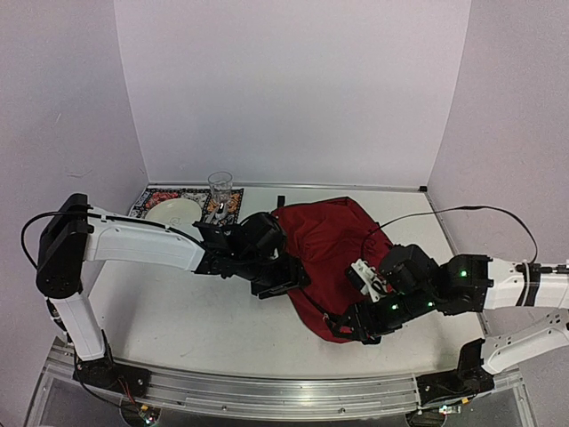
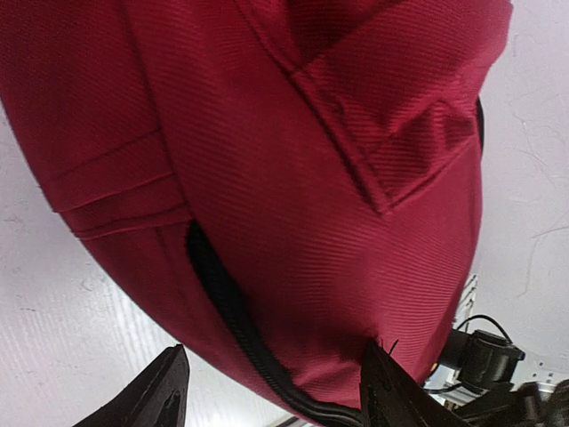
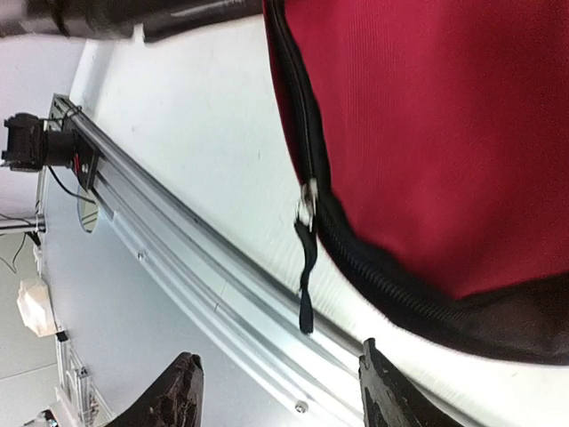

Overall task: Pack the student bag
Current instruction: Grab the largest pocket of the student bag, then hold the student bag at the center of the board.

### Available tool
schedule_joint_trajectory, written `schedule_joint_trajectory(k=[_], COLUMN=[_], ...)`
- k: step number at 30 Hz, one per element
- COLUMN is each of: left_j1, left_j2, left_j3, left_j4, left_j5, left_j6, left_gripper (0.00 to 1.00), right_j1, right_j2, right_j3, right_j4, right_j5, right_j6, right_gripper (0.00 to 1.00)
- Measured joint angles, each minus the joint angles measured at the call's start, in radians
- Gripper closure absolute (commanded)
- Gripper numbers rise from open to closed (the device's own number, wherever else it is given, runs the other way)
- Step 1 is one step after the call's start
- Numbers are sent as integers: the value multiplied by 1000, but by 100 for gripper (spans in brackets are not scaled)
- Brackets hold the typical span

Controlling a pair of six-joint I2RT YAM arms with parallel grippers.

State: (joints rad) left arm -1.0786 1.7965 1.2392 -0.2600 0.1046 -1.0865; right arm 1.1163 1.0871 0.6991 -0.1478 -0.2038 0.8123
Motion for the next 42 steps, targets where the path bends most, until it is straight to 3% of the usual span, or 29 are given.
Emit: schedule_joint_trajectory(k=[8, 15, 19, 27, 30, 32, 34, 35, 37, 38, 42], left_j1=[0, 0, 0, -1, -4, -5, -6, -6, -6, -6, -4], left_j2=[0, 0, 0, 0, 2, 10, 19, 24, 32, 36, 39], left_j3=[-5, -12, -24, -42, -42, -42, -42, -42, -42, -42, -44], left_j4=[39, 56, 65, 72, 85, 98, 110, 117, 129, 136, 147], left_j5=[30, 50, 60, 86, 97, 109, 118, 123, 131, 134, 130], left_j6=[-31, -42, -49, -67, -71, -75, -83, -87, -93, -95, -90], left_gripper=[34, 36, 36, 36, 37, 41, 51, 60, 89, 98, 100], right_j1=[13, 13, 13, 13, 13, 13, 13, 13, 13, 13, 13], right_j2=[-10, 95, 136, 149, 148, 146, 145, 145, 145, 145, 145], right_j3=[-87, -89, -81, -74, -74, -74, -73, -71, -65, -61, -48], right_j4=[91, 205, 240, 268, 272, 273, 275, 275, 275, 275, 272], right_j5=[-13, -14, -6, 33, 37, 37, 37, 37, 37, 37, 38], right_j6=[98, 102, 101, 101, 103, 104, 103, 102, 101, 100, 91], right_gripper=[42, 46, 59, 99, 100, 100, 100, 100, 100, 100, 100])
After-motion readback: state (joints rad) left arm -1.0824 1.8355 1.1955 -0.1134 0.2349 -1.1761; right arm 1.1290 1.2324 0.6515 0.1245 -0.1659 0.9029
